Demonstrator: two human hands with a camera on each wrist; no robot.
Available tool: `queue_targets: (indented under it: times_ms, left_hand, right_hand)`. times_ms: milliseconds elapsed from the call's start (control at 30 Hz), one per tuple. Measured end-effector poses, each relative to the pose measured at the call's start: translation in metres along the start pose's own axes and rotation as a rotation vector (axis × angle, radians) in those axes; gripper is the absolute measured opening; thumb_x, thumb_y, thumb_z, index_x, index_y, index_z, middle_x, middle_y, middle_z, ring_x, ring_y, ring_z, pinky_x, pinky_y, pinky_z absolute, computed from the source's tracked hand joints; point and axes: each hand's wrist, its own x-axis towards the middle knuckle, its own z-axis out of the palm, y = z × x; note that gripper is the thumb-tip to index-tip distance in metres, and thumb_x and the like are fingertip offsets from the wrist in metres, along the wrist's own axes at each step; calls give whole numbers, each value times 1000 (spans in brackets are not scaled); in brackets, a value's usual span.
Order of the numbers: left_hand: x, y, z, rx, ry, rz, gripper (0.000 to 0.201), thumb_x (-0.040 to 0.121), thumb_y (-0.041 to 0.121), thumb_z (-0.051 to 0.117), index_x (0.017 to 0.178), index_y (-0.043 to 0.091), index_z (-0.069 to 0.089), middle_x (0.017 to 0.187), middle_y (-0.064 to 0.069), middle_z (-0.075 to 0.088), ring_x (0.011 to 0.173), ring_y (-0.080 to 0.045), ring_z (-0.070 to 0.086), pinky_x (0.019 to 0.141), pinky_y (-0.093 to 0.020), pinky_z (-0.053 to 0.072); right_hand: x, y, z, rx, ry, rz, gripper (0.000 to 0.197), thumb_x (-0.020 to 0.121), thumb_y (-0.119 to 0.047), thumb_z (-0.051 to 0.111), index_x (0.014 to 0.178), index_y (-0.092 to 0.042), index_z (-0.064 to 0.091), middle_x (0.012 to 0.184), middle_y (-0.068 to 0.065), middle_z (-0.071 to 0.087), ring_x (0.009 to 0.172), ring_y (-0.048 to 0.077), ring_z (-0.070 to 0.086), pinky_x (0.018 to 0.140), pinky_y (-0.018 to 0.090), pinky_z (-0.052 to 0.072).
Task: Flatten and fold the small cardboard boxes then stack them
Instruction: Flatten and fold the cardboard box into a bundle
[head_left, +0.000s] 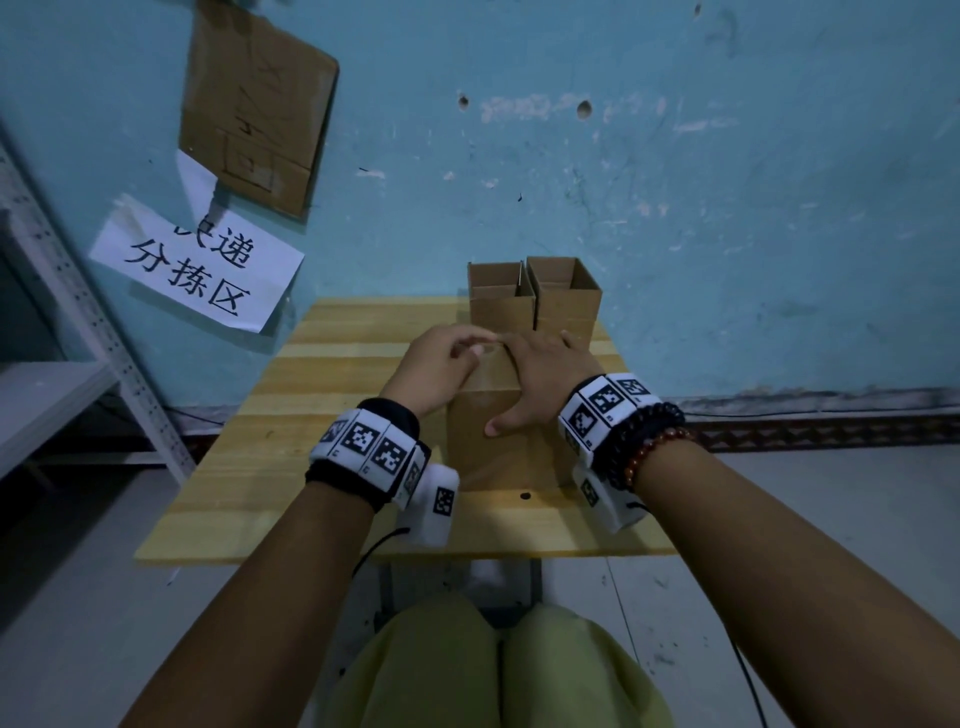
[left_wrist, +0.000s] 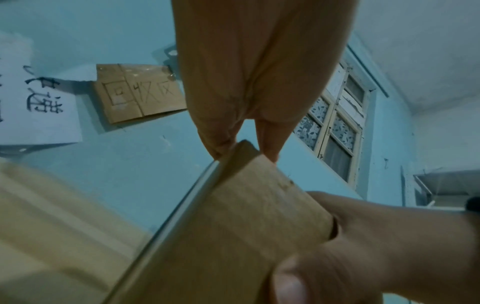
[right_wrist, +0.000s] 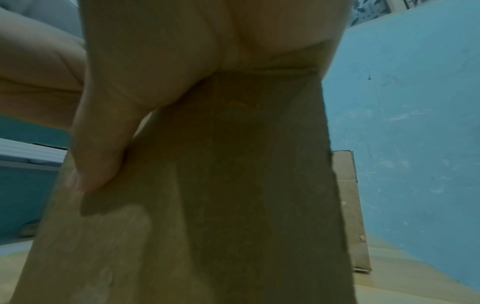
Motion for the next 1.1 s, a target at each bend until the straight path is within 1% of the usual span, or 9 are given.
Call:
queue_targets:
  times_ms: [133, 200, 300, 367, 433, 533, 633, 933, 1100]
  left_hand:
    - [9, 3, -6, 175, -131, 62, 23, 95, 11, 48, 95, 3, 70, 96, -17, 67, 82, -16, 54, 67, -22, 38]
    - [12, 3, -9, 202, -141, 14, 17, 93, 15, 53, 83, 9, 64, 85, -11, 62, 79, -18, 53, 69, -24, 38]
    - [14, 1, -13, 148, -106, -34, 15, 89, 16, 60, 76, 8, 62, 72, -4, 57, 73, -18, 53, 69, -26, 41]
    - [14, -1, -12, 114, -65, -61, 20, 87, 16, 63, 68, 8, 61, 67, -3, 57, 66, -16, 53, 70, -27, 43]
    - [13, -3, -8, 73, -9, -94, 27, 85, 16, 65, 60, 15, 55, 62, 1, 56, 60, -10, 51, 68, -26, 44]
    - [11, -5, -3, -55, 64, -140, 29, 83, 13, 67, 58, 15, 53, 61, 1, 56, 59, -9, 52, 68, -26, 47]
    - [8, -6, -3, -142, 104, -144, 29, 83, 8, 66, 59, 15, 51, 61, 2, 55, 59, -7, 52, 62, -21, 46]
    - [8, -8, -1, -85, 88, -30, 30, 87, 7, 61, 62, 19, 48, 65, 4, 51, 59, -5, 47, 54, -11, 42]
    - [10, -17, 6, -232, 235, -79, 31, 87, 5, 60, 61, 16, 50, 62, 2, 52, 50, -1, 50, 50, -9, 42]
  right_hand:
    - [1, 0, 1, 7, -3, 9, 112, 61, -69, 67, 147, -21, 13, 151, 3, 28, 140, 21, 25, 118, 48, 6]
    - [0, 0, 1, 10, -4, 8, 111, 61, -69, 67, 147, -21, 14, 150, 2, 29, 139, 22, 26, 118, 47, 6]
    - [-1, 0, -1, -1, 0, 4, 111, 61, -69, 67, 146, -21, 15, 148, 3, 32, 138, 22, 29, 118, 47, 8]
    - [-1, -1, -1, -4, 8, 2, 111, 61, -69, 67, 146, -21, 15, 148, 3, 33, 138, 22, 28, 118, 47, 8]
    - [-2, -1, -1, -3, 9, 2, 111, 61, -69, 68, 146, -21, 15, 148, 2, 31, 138, 21, 28, 118, 46, 8]
    - [-1, 0, 0, 6, 6, 0, 112, 60, -69, 68, 146, -21, 14, 149, 1, 30, 139, 20, 26, 118, 46, 7]
    - [-1, 0, -1, 4, 0, 0, 112, 61, -68, 68, 147, -21, 13, 150, 1, 28, 140, 20, 25, 118, 47, 7]
    - [3, 1, 3, 8, 1, 8, 113, 59, -70, 68, 146, -22, 14, 148, 4, 31, 138, 21, 28, 118, 47, 7]
    - [4, 2, 4, 6, 10, 9, 113, 59, -70, 68, 146, -23, 14, 149, 3, 31, 138, 21, 28, 118, 46, 7]
